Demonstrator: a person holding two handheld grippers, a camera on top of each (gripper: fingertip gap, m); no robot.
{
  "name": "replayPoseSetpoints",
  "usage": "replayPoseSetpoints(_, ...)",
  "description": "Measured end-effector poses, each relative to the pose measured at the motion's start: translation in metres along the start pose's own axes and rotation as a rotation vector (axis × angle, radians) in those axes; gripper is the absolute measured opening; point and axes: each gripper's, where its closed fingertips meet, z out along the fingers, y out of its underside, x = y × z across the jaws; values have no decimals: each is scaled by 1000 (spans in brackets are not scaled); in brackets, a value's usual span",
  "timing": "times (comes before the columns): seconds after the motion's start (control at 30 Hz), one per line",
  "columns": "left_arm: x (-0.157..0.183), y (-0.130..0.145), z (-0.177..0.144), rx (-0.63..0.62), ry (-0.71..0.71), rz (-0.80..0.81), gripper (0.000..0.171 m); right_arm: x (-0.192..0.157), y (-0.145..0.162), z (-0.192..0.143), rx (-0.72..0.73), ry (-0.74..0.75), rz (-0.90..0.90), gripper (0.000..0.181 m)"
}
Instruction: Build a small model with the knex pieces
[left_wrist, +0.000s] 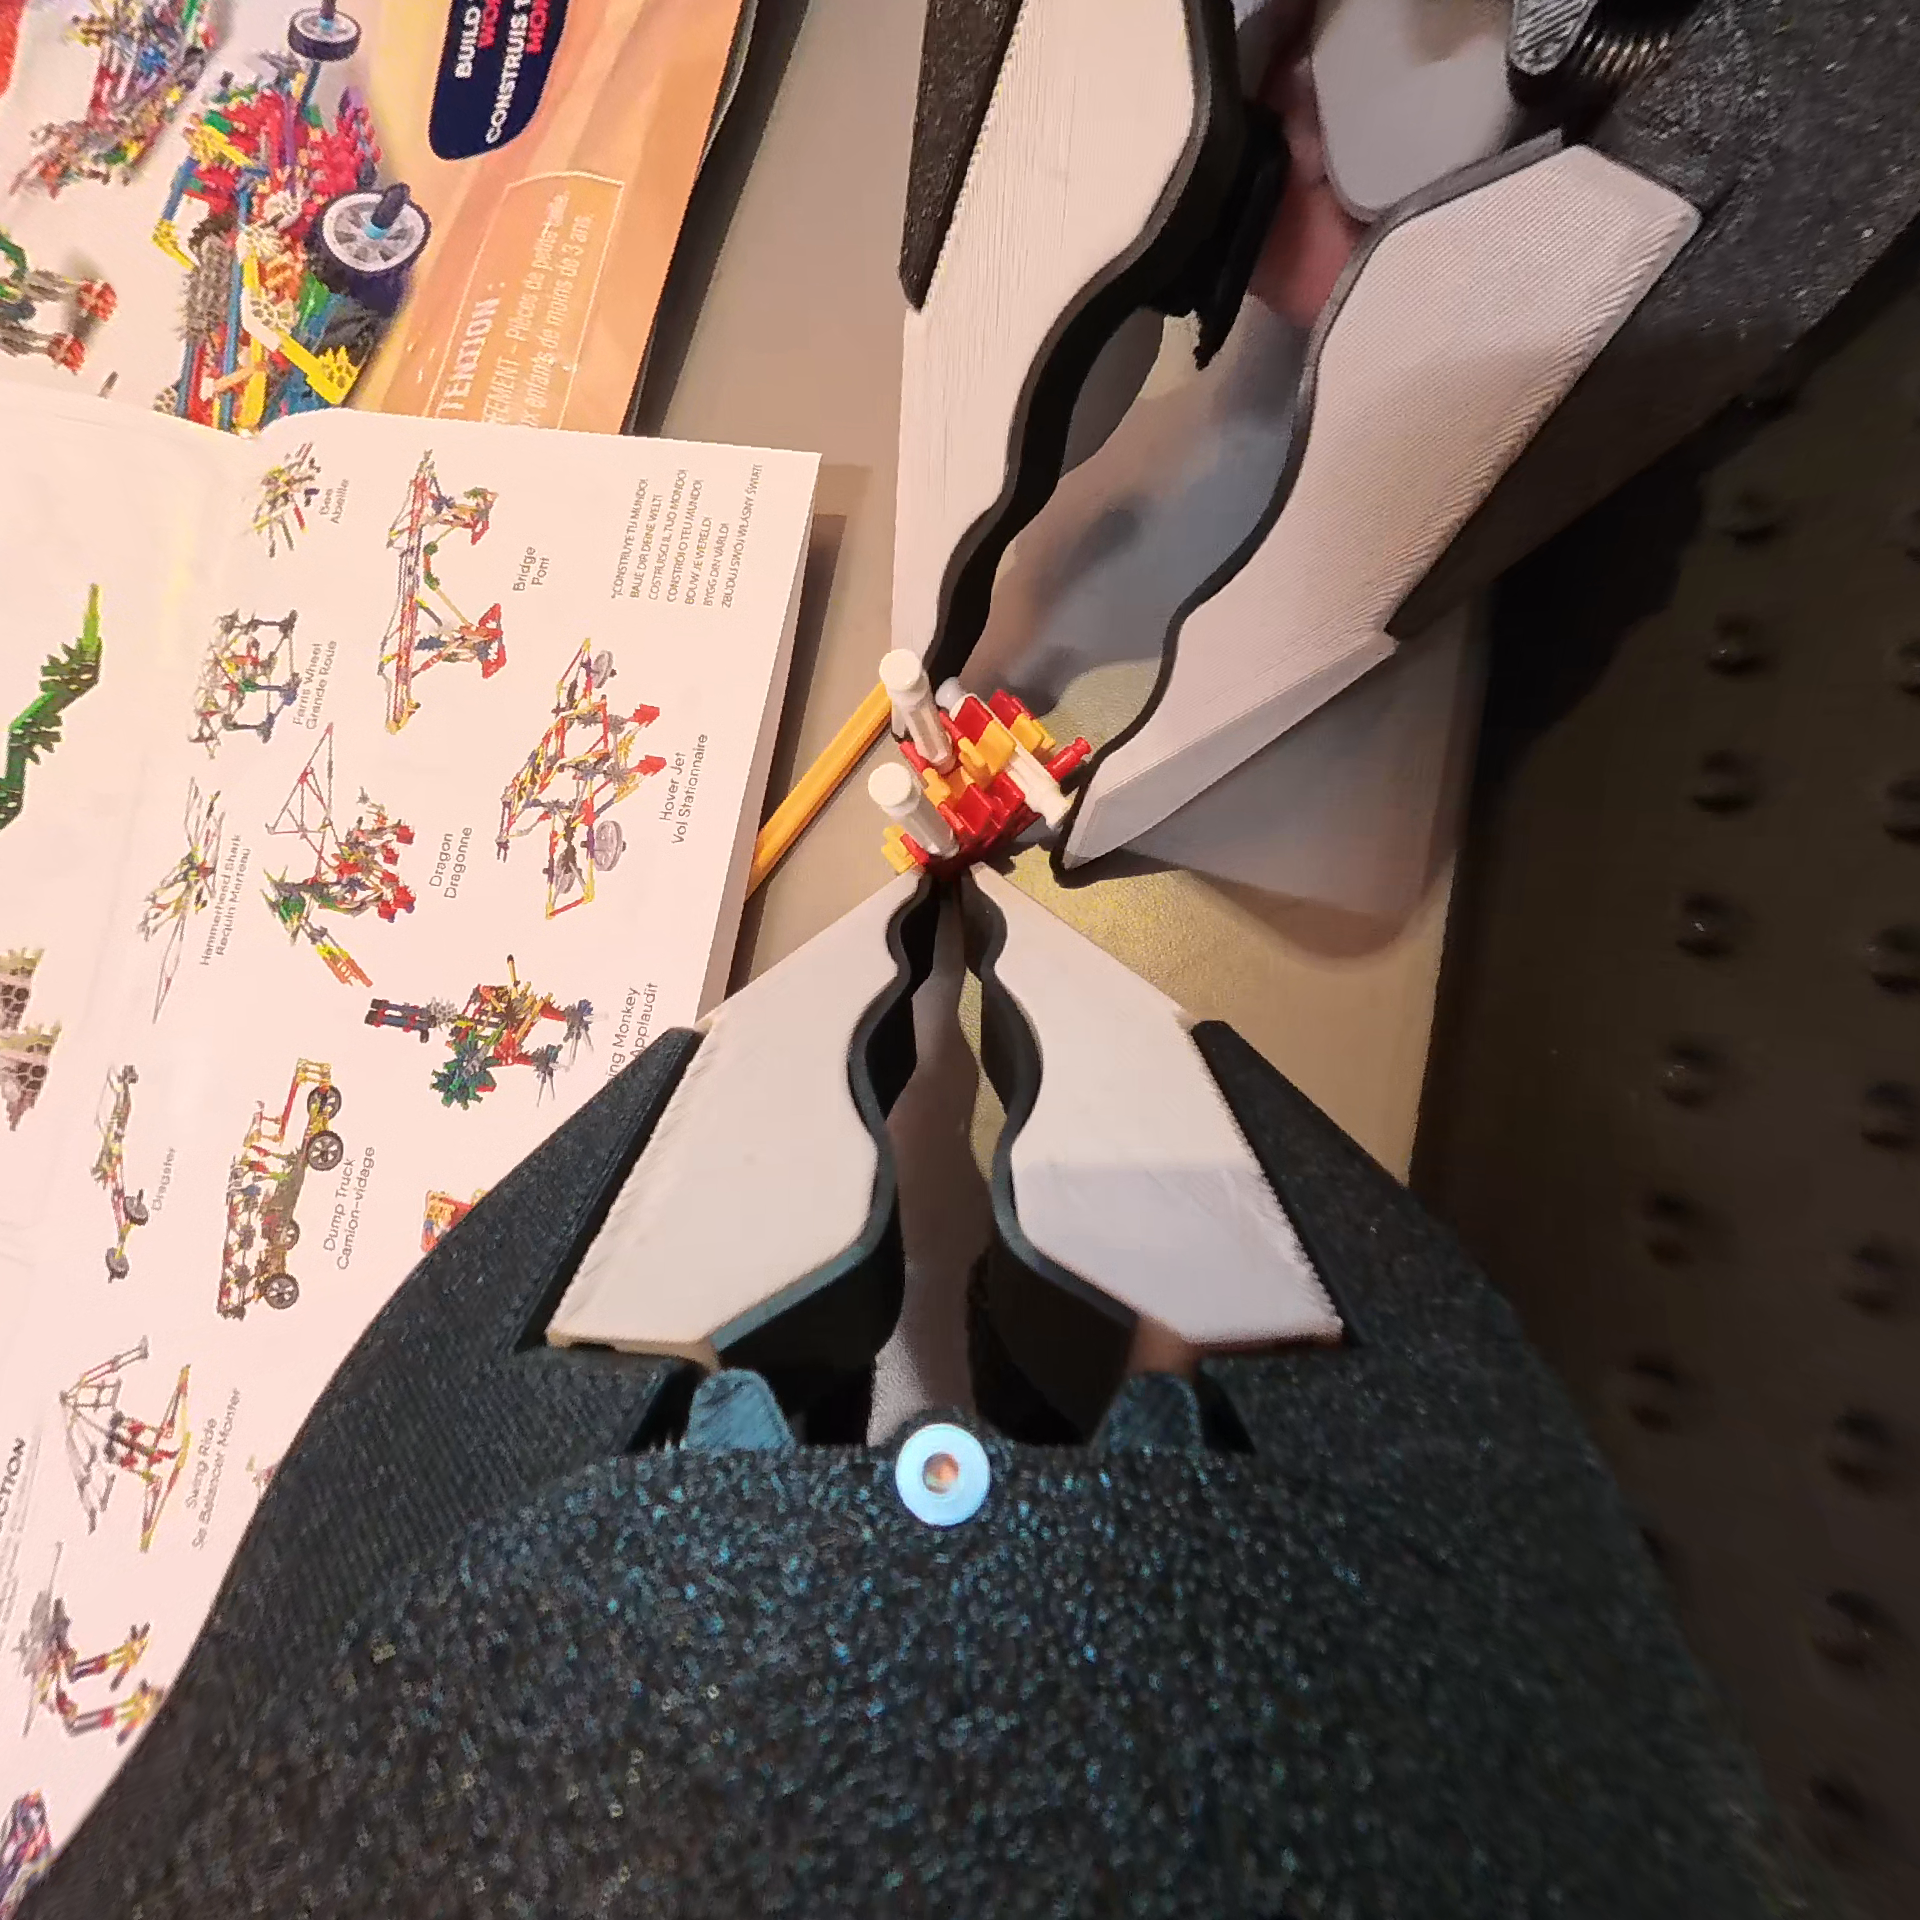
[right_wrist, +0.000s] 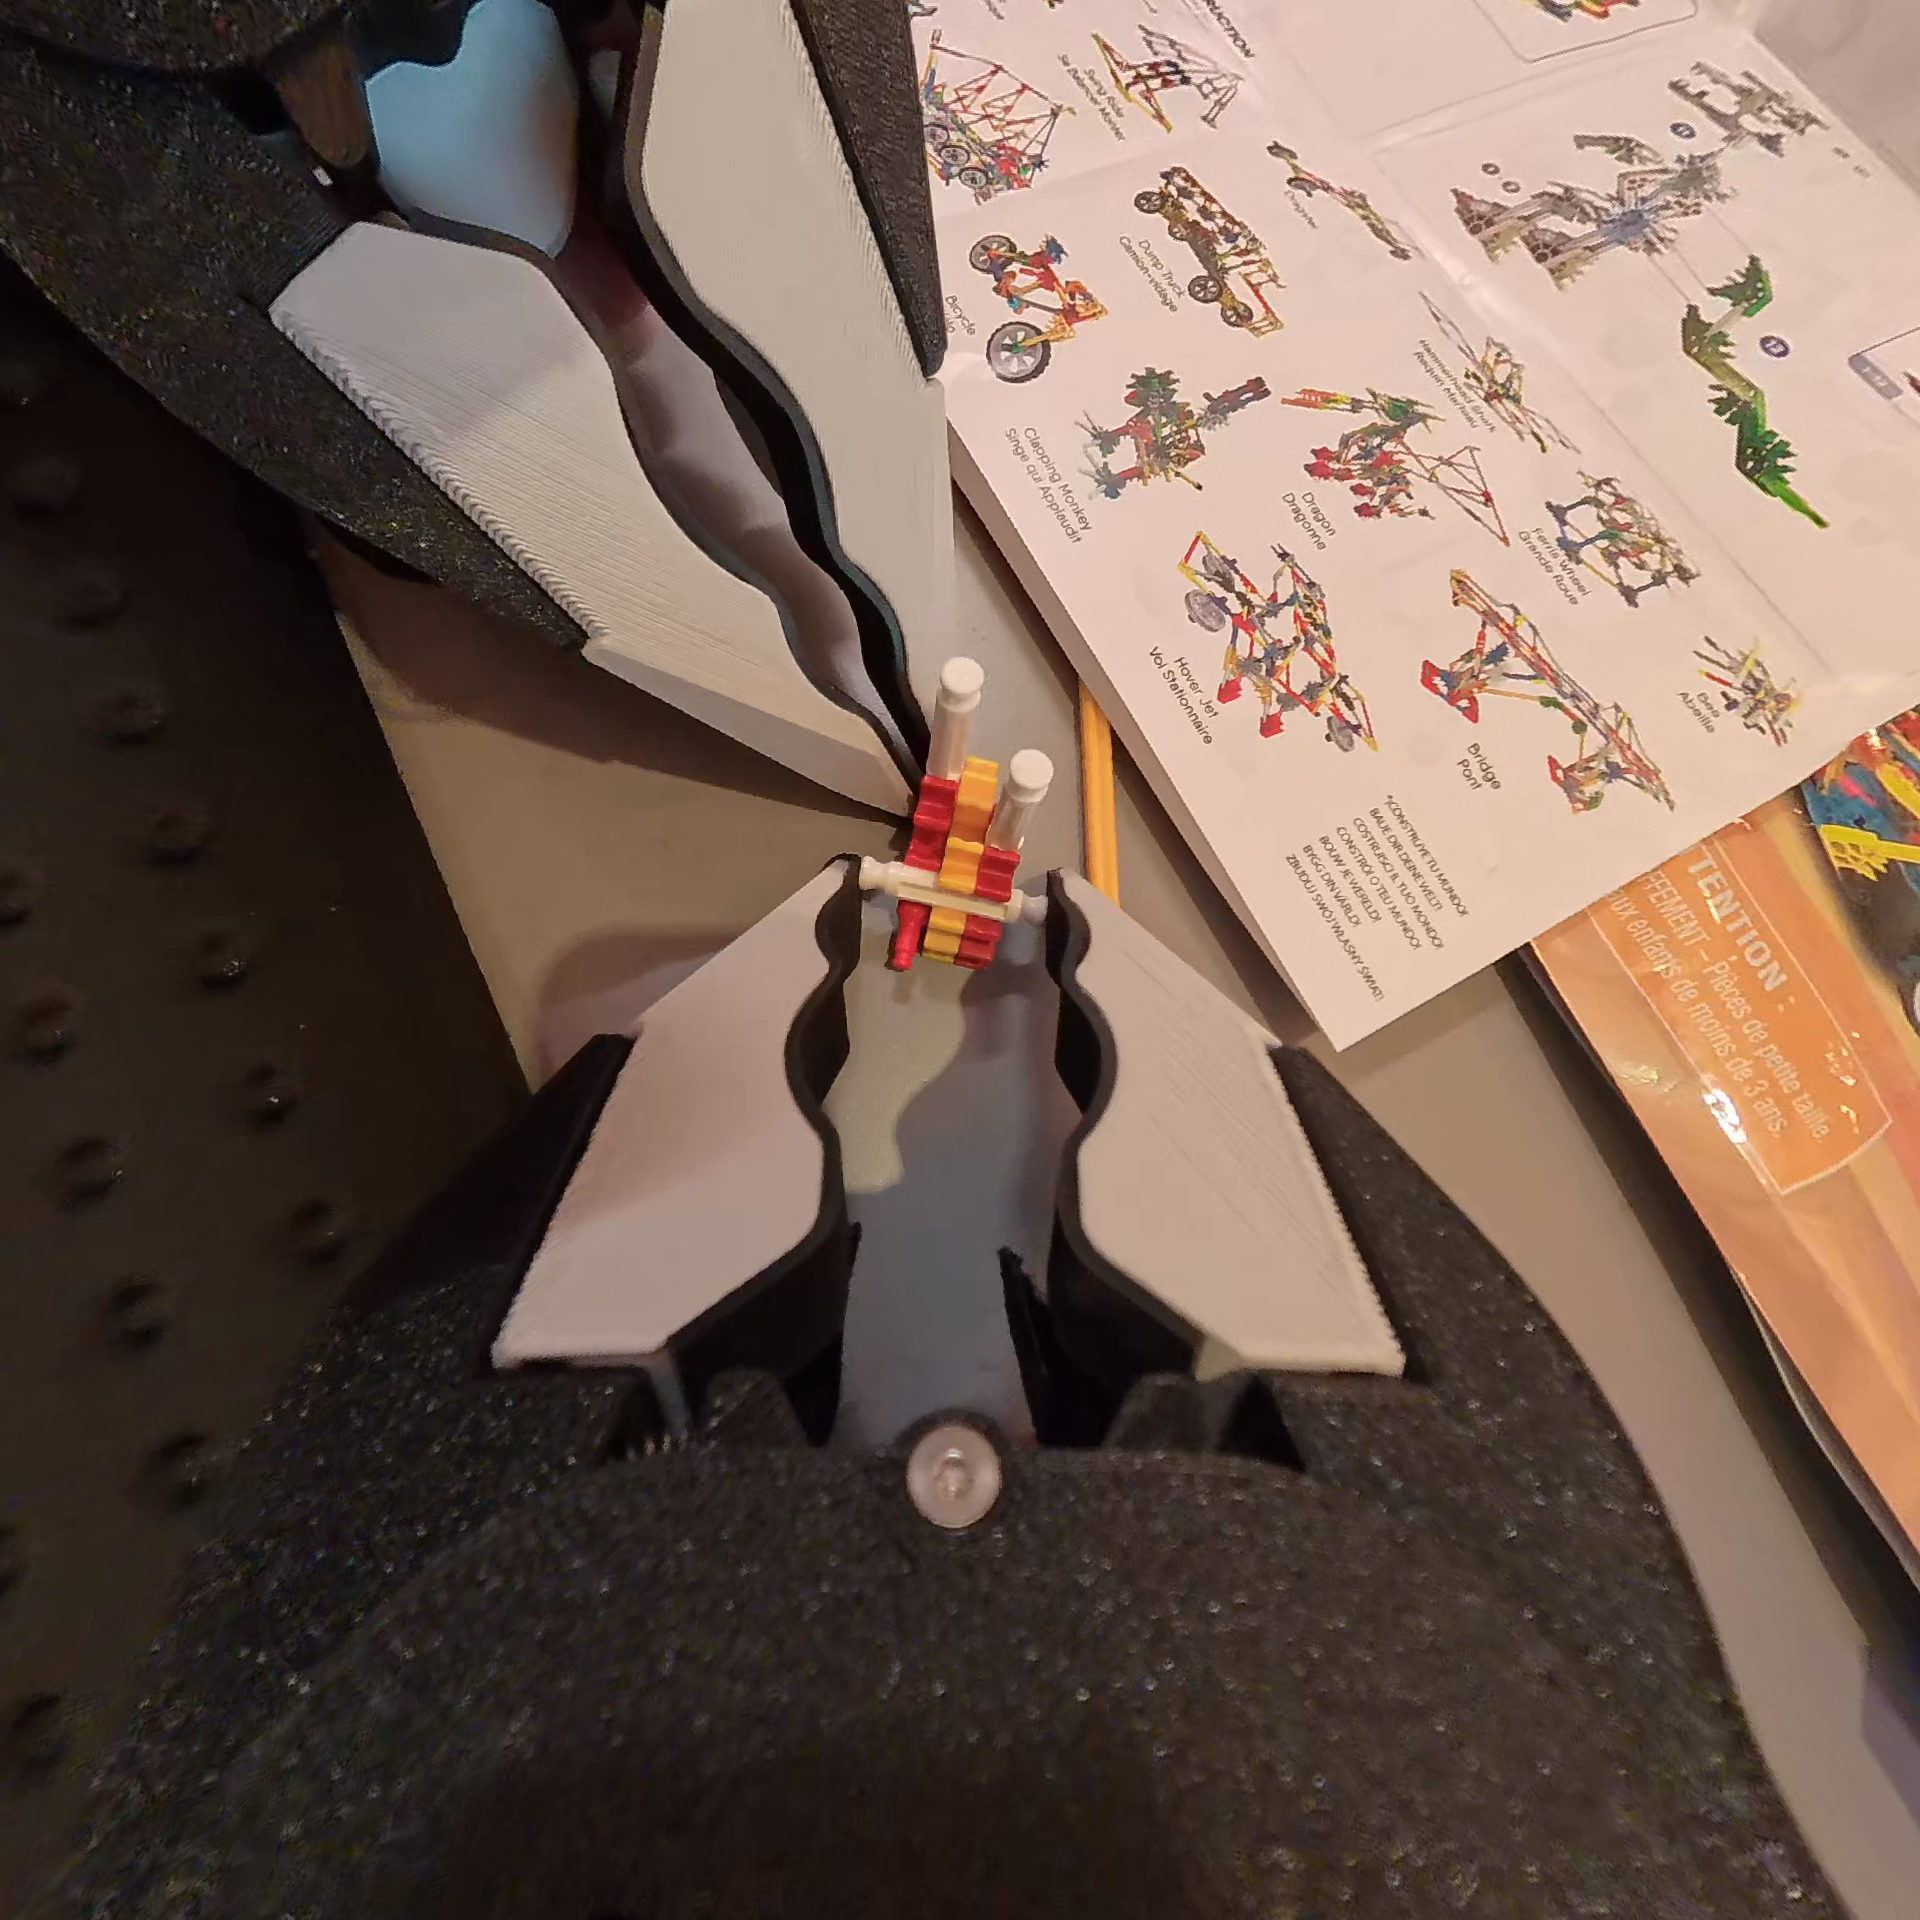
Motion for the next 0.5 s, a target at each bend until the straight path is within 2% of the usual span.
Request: replayPoseSetpoints(0.5, 1, -3, 1, 58, 74, 19, 0, -2, 0, 1, 0, -20, -4, 33)
